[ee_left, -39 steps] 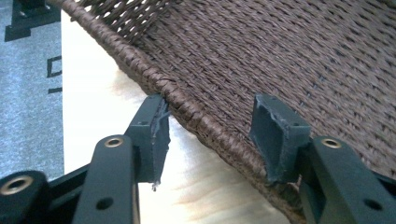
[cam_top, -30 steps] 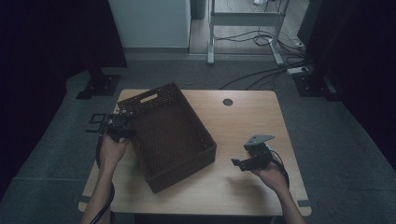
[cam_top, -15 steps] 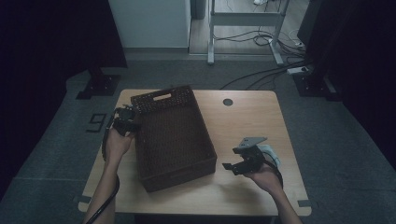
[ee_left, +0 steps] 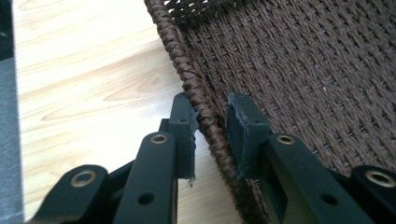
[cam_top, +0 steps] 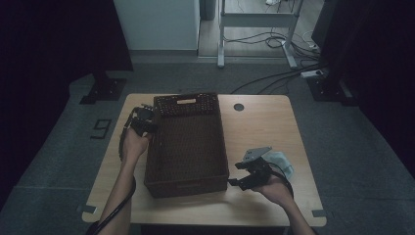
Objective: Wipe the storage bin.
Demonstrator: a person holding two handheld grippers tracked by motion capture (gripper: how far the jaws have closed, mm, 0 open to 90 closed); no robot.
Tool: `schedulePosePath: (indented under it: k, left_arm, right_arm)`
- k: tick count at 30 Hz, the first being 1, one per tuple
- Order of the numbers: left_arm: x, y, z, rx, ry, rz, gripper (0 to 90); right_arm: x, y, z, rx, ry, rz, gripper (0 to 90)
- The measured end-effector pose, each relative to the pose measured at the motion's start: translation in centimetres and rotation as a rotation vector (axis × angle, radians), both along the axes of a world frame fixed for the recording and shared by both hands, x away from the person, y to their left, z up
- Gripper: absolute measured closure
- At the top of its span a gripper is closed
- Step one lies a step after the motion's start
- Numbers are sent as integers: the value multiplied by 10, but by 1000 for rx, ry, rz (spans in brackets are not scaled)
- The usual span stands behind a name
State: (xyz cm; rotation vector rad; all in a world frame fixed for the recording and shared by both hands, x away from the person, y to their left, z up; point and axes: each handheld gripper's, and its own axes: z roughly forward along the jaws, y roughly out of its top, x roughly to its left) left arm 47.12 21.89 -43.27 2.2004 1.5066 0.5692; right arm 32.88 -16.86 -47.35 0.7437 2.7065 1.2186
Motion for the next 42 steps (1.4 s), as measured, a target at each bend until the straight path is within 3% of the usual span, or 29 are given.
schedulePosePath:
  k: [4, 11, 17, 21, 25, 29, 37, 39, 42]
  left_arm:
    - [4, -8, -1, -10, -7, -12, 734]
    - [9, -21, -2, -18, -20, -50, 724]
    - [2, -21, 2, -43, -42, -67, 478]
    - [-15, -19, 7, -46, -56, -63, 402]
    - [-38, -16, 10, -64, -50, -84, 368]
    - [-66, -10, 9, -80, -33, -108, 369]
    - [-109, 9, 7, -82, -14, -130, 281]
    - [-116, 14, 6, -87, -9, -128, 288]
    - [-129, 22, 3, -121, 11, -128, 397]
  right_arm:
    - [1, -2, -2, -32, 11, 16, 276]
    - [0, -6, -2, -42, 16, 21, 266]
    - [-2, -10, 0, -56, 8, 18, 268]
    - [-1, -16, 1, -68, -11, -15, 277]
    - [3, -19, -3, -37, 1, -58, 266]
    - [2, -10, -6, -58, -4, -62, 264]
    - [-3, 5, -8, -31, 2, -51, 254]
    - [-5, 11, -8, -29, 3, -39, 247]
    - [-6, 19, -7, -44, -6, -20, 238]
